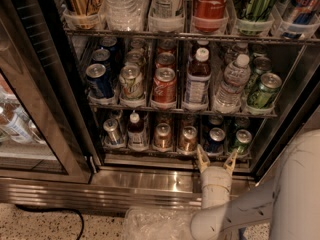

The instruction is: Pick pepsi can from bottom shelf of fridge

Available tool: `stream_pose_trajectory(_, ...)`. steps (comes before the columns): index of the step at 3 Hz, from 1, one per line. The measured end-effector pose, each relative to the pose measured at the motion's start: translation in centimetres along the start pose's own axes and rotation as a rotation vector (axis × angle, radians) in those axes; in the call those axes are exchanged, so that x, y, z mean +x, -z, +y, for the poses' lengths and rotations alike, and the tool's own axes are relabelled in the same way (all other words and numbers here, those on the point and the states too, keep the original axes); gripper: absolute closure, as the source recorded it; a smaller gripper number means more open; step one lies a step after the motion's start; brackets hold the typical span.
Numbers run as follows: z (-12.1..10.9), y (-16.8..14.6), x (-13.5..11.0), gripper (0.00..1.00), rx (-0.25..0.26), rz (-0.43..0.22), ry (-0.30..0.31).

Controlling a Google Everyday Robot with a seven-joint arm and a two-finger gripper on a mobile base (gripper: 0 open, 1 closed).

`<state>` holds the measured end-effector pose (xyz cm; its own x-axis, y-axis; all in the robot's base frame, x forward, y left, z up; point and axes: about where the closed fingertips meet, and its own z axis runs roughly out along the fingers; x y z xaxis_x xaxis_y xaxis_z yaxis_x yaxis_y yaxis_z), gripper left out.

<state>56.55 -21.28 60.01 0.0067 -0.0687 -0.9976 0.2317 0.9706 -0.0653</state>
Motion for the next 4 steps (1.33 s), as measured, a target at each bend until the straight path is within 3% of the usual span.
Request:
stream_pose_trajectory(2, 0.23, -0.29, 0.02, 0.38, 0.000, -0.002, -0.012)
stream_pose_trajectory(4, 0.46, -0.92, -0.20, 0.41, -0.011, -0.012, -0.022)
